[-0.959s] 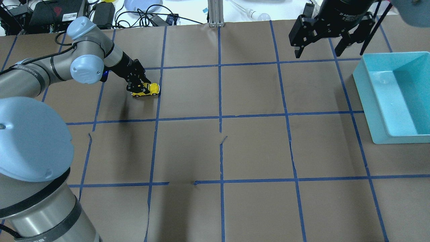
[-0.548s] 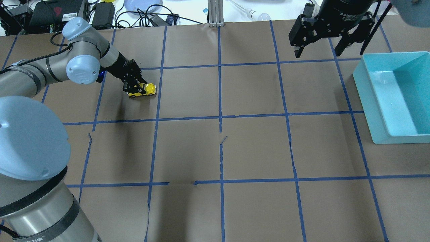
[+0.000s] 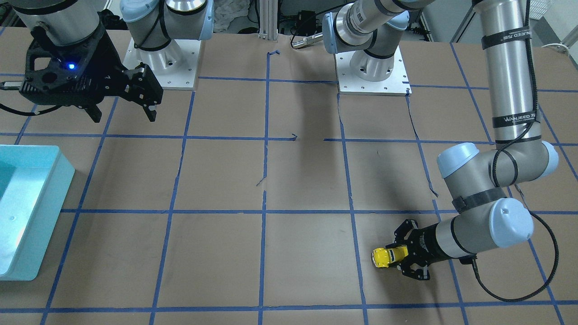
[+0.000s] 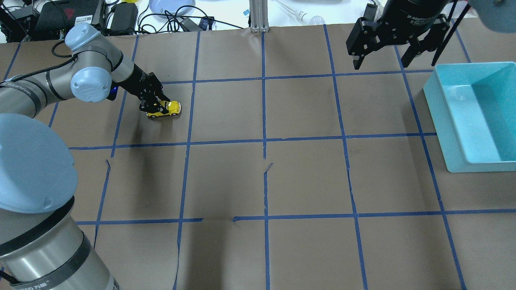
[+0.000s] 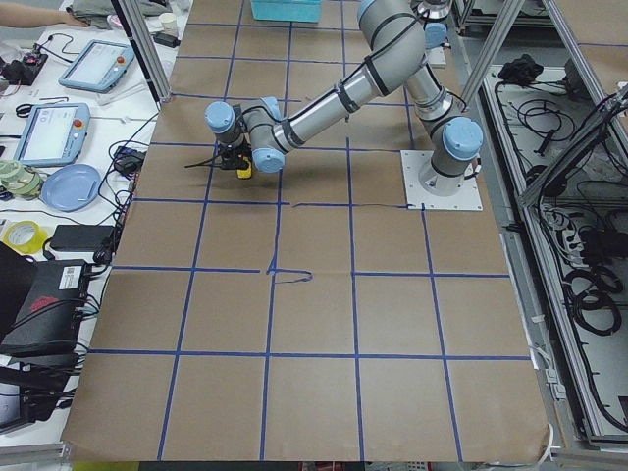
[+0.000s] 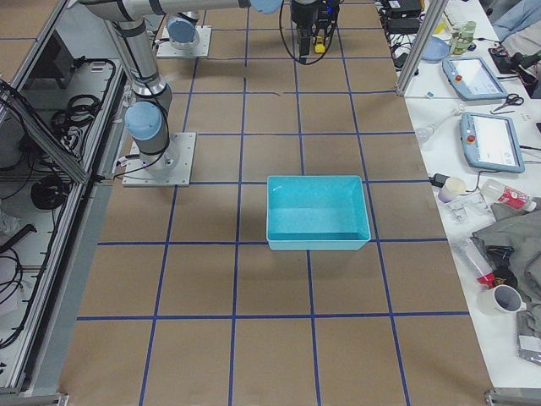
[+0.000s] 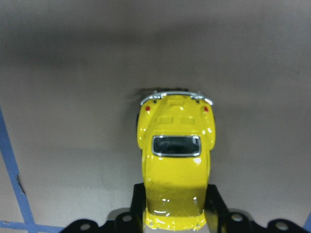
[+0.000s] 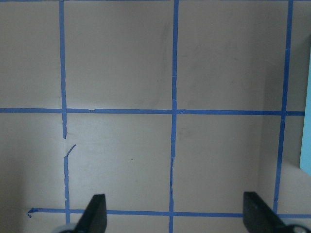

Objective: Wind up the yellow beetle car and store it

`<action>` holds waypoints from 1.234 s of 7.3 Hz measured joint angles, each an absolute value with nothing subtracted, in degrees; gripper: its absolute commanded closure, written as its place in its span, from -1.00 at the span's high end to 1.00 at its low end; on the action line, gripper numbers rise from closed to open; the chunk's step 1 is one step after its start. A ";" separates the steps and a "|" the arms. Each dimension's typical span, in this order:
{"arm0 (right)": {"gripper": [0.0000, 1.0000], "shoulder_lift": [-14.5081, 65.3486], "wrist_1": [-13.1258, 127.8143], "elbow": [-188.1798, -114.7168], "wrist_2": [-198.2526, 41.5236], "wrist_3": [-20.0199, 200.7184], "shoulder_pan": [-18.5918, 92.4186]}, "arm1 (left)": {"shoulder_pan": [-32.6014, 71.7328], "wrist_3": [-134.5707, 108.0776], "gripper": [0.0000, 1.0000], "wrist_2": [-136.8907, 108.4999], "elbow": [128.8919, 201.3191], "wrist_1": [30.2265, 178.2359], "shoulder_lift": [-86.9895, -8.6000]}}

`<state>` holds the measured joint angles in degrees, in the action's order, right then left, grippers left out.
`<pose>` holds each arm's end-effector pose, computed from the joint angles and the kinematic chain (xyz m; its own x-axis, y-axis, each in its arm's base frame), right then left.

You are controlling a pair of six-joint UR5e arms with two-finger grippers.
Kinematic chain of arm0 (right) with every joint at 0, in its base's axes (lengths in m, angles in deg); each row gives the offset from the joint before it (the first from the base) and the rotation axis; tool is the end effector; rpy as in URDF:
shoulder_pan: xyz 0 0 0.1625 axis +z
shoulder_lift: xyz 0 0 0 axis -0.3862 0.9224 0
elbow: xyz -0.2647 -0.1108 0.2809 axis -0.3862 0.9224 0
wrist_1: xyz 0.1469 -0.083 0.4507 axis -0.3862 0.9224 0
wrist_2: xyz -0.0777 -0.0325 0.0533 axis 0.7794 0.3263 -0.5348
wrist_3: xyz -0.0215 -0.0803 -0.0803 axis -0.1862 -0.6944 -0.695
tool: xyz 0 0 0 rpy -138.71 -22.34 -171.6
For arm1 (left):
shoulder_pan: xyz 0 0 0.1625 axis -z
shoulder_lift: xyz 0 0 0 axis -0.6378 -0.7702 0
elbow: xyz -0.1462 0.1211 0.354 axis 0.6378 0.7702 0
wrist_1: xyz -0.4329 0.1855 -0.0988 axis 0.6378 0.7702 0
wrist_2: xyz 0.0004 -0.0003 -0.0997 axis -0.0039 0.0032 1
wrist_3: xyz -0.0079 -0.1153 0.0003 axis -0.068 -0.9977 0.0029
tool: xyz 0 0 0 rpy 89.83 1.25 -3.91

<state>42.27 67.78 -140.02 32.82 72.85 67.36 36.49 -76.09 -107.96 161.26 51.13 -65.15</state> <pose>0.1378 -0.5881 0.4938 -0.9993 -0.0202 -0.0313 -0.0189 0.9989 -0.0419 0.0067 -0.7292 0.1027 0.0355 -0.9977 -0.0582 -0.9450 -0.0525 0.3229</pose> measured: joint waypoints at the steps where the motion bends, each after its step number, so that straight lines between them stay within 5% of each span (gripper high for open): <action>1: 1.00 42.27 67.80 -140.02 32.81 72.87 67.37 | 36.41 -74.62 -1.00 -107.97 161.32 51.28 -65.17; 5: 1.00 42.27 67.83 -140.02 32.81 72.82 67.37 | 35.64 -69.98 -0.93 -108.03 161.29 52.42 -65.06; 6: 1.00 42.27 67.82 -140.02 32.81 72.83 67.36 | 35.56 -69.83 -0.47 -107.85 161.21 52.40 -65.12; 7: 1.00 42.27 67.85 -140.02 32.81 72.82 67.34 | 35.55 -69.74 0.63 -107.62 161.06 52.30 -65.17; 9: 1.00 42.27 67.87 -140.02 32.79 72.81 67.35 | 35.73 -69.61 0.79 -107.45 160.71 51.68 -65.08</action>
<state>42.27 67.87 -140.02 32.79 72.81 67.35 35.73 -69.61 -107.45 160.71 51.68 -65.08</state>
